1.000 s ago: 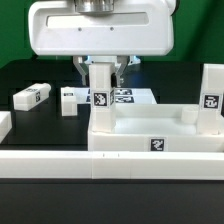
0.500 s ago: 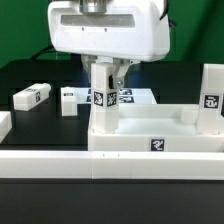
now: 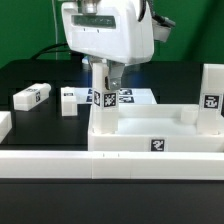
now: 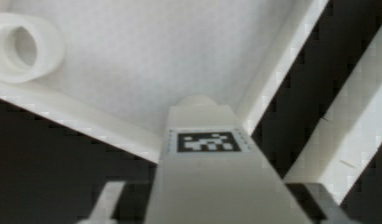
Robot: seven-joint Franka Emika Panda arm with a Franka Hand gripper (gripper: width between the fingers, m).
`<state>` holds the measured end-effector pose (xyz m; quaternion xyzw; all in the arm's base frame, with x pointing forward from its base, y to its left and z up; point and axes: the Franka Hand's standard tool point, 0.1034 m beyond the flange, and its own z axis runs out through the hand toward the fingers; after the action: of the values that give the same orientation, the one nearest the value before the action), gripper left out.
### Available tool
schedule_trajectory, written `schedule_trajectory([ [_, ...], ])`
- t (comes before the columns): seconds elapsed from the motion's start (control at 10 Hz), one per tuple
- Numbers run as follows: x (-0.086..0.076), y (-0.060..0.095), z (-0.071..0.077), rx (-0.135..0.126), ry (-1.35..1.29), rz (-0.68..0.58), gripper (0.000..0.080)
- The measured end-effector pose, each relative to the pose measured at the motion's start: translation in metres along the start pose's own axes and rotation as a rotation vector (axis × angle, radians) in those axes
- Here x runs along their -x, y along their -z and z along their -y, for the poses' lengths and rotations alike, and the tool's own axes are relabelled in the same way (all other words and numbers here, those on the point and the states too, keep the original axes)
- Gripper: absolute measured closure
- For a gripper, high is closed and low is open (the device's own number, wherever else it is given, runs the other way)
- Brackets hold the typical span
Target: Assemble desk
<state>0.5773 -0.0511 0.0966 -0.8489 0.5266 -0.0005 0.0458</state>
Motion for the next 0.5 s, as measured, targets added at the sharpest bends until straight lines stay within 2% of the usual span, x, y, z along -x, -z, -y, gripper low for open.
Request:
schedule_trajectory([
  [0.1,0.0002,-0.0003,-0.0001,0.001,0.038,0.000,0.0508],
  [0.2,0.0004,-0.0004,-0.0004,0.005,0.101,0.000,0.0317],
  [0.3,0.0011,-0.0007,-0.0005,0.016,0.231,0.000,0.0317],
  [0.4,0.0012,-0.0007,0.0008,0.017,0.342,-0.001,0.0188],
  [0.5,0.0004,-0.0003,0.0018,0.015,0.440,-0.001,0.0161],
])
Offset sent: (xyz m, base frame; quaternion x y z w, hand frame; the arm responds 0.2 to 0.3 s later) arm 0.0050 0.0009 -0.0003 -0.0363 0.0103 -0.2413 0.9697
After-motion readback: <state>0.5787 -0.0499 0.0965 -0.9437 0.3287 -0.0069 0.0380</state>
